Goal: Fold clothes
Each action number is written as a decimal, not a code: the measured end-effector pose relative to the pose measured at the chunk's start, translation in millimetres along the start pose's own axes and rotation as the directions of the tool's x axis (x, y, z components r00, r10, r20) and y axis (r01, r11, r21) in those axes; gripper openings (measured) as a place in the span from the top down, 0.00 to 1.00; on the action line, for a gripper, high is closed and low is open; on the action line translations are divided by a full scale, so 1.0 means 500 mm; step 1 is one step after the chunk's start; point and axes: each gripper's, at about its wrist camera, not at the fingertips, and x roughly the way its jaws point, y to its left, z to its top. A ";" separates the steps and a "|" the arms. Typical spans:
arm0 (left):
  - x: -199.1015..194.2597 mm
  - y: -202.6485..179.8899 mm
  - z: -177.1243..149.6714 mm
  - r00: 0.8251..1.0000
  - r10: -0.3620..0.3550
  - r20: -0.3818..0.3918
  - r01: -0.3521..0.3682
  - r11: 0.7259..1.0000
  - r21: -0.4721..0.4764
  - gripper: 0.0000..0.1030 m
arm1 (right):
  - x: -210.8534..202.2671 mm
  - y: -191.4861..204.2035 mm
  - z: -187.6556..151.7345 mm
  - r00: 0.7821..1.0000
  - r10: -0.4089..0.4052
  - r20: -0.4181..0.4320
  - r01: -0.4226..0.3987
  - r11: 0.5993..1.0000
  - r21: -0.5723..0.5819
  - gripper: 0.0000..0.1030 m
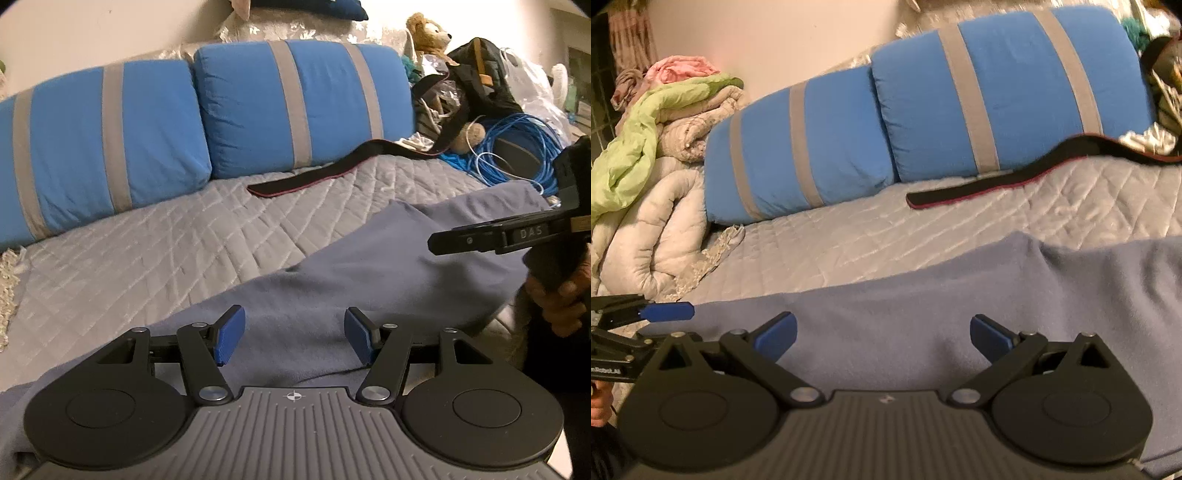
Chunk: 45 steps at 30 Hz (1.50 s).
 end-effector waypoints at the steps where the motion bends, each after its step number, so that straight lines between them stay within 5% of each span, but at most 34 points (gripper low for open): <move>1: -0.003 -0.003 -0.002 1.000 0.003 0.006 -0.004 1.000 0.004 0.44 | -0.005 0.007 -0.001 1.000 0.003 0.014 -0.003 1.000 -0.017 0.00; 7: -0.023 -0.029 -0.009 0.999 -0.013 0.033 0.010 0.997 0.082 0.44 | -0.023 0.055 -0.007 0.997 -0.003 0.072 0.014 0.990 -0.143 0.00; 15: -0.051 -0.047 -0.015 0.990 0.090 0.109 -0.111 0.972 0.205 0.42 | -0.043 0.114 -0.027 0.991 0.012 0.132 0.027 0.957 -0.289 0.00; 21: -0.065 -0.040 -0.035 0.980 0.121 0.156 -0.159 0.954 0.253 0.18 | -0.041 0.139 -0.048 0.980 -0.062 0.189 0.129 0.920 -0.371 0.00; 25: -0.055 -0.030 -0.055 0.975 0.157 0.159 -0.198 0.938 0.285 0.17 | -0.031 0.145 -0.055 0.984 -0.061 0.169 0.126 0.905 -0.406 0.00; 32: -0.007 -0.053 -0.088 0.969 0.229 0.091 -0.245 0.841 0.482 0.17 | -0.015 0.171 -0.069 0.988 -0.061 0.140 0.122 0.864 -0.488 0.00; 42: 0.028 -0.067 -0.112 0.953 0.290 0.090 -0.285 0.747 0.601 0.17 | -0.002 0.205 -0.103 0.991 -0.077 0.111 0.128 0.797 -0.591 0.00; 45: 0.035 -0.077 -0.123 0.943 0.315 0.108 -0.306 0.691 0.655 0.17 | -0.005 0.216 -0.114 0.989 -0.083 0.123 0.142 0.768 -0.625 0.00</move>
